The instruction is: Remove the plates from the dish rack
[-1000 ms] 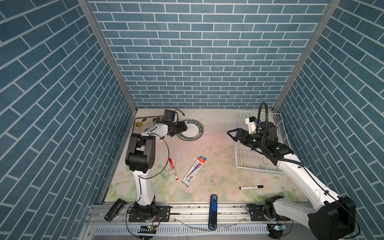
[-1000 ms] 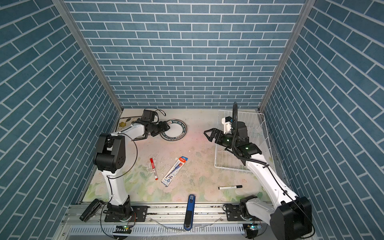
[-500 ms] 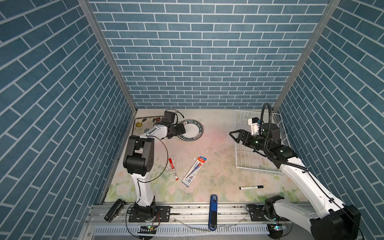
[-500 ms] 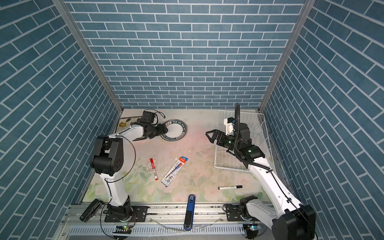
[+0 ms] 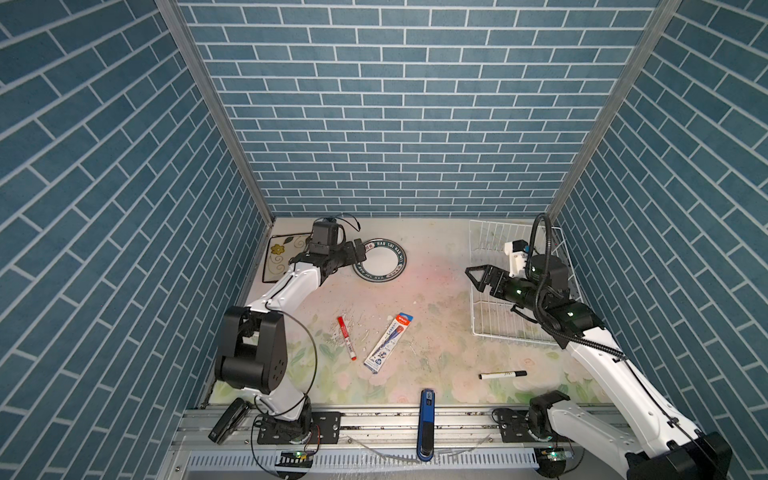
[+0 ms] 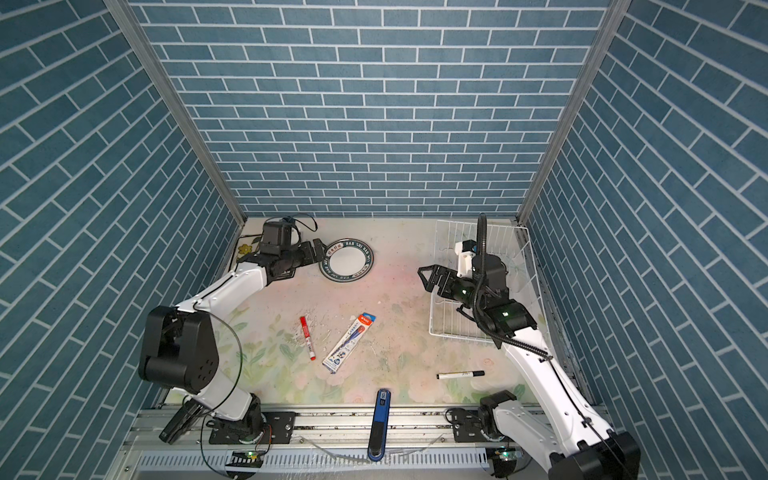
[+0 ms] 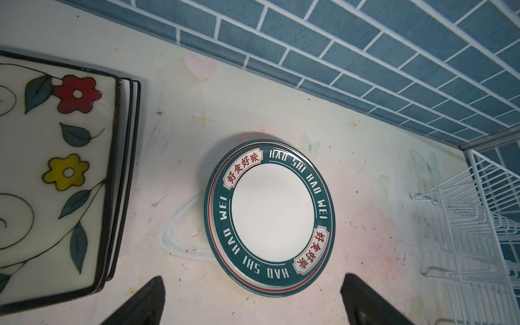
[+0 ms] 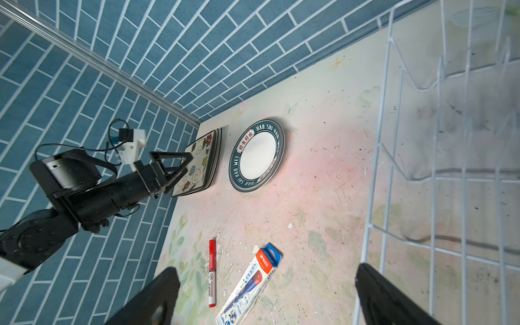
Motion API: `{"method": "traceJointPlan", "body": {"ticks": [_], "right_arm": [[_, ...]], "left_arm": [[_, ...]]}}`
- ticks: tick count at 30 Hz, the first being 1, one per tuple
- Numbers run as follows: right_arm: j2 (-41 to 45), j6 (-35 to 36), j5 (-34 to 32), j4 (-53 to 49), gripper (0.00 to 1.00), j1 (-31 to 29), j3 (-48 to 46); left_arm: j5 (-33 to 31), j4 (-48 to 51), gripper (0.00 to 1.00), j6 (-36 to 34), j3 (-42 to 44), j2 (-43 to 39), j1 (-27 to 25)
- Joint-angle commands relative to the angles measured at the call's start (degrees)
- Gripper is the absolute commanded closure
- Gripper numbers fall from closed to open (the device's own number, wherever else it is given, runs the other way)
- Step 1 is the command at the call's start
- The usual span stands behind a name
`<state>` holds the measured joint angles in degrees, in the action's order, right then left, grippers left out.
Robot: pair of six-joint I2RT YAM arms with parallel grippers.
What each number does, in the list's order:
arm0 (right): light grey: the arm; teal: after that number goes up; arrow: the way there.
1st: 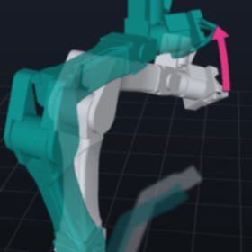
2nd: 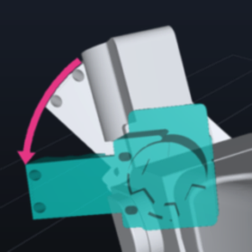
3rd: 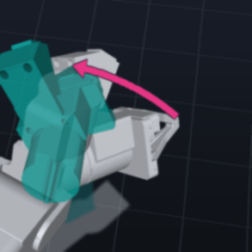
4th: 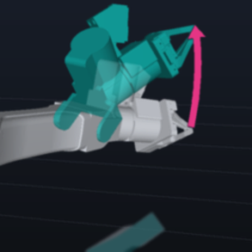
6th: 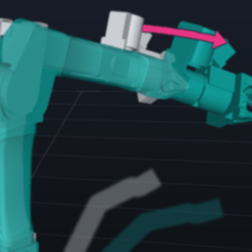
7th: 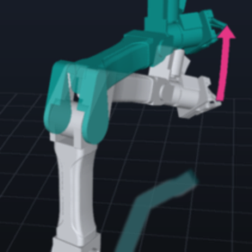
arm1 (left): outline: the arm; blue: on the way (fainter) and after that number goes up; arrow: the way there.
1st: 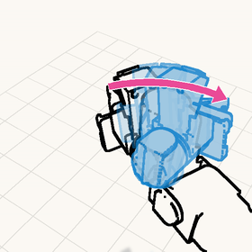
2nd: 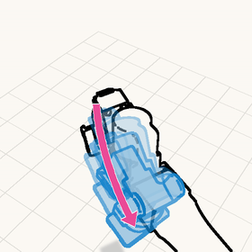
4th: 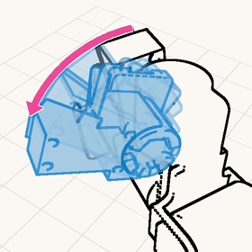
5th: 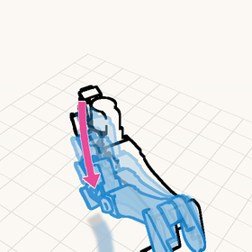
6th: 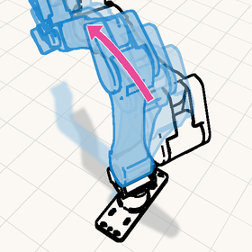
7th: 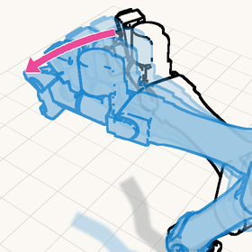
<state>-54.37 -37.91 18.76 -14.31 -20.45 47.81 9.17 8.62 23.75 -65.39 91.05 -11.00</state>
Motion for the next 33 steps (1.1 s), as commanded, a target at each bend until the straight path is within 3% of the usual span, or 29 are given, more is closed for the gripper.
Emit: {"method": "traceJointPlan", "body": {"ticks": [1, 6, 10, 18, 24, 27, 33], "right_arm": [[3.1, 2.0, -5.9, 3.4, 0.01, 0.2, -4.2], [7.6, 2.1, -10.8, 10.7, 0.01, 0.2, -10.2], [10.8, 7.1, -18.3, 11.7, 0.01, 0.2, -13.0], [11.5, 23.8, -34.7, 12.7, 0.01, 0.2, -16.4], [6.8, 35.8, -44.7, 25.0, 0.01, 0.7, -22.1], [2.3, 39.8, -46.2, 33.0, 0.01, 2.5, -24.8], [-8.4, 39.3, -41.9, 49.4, 0.01, 7.4, -28.8]], "left_arm": [[-2.9, -5.8, 0.00, -1.8, 3.9, -5.2, 0.0], [-4.8, -14.6, 0.00, -4.3, 12.0, -12.7, 0.0], [-7.9, -20.1, 0.00, -4.9, 17.1, -16.2, 0.0], [-9.4, -30.3, 0.00, -10.5, 25.2, -19.7, 0.0], [-10.4, -39.8, 0.00, -14.1, 32.7, -20.2, 0.0], [-12.1, -45.4, 0.00, -16.6, 36.3, -21.2, 0.0], [-16.5, -52.6, 0.00, -20.8, 41.2, -22.5, 0.0]]}}
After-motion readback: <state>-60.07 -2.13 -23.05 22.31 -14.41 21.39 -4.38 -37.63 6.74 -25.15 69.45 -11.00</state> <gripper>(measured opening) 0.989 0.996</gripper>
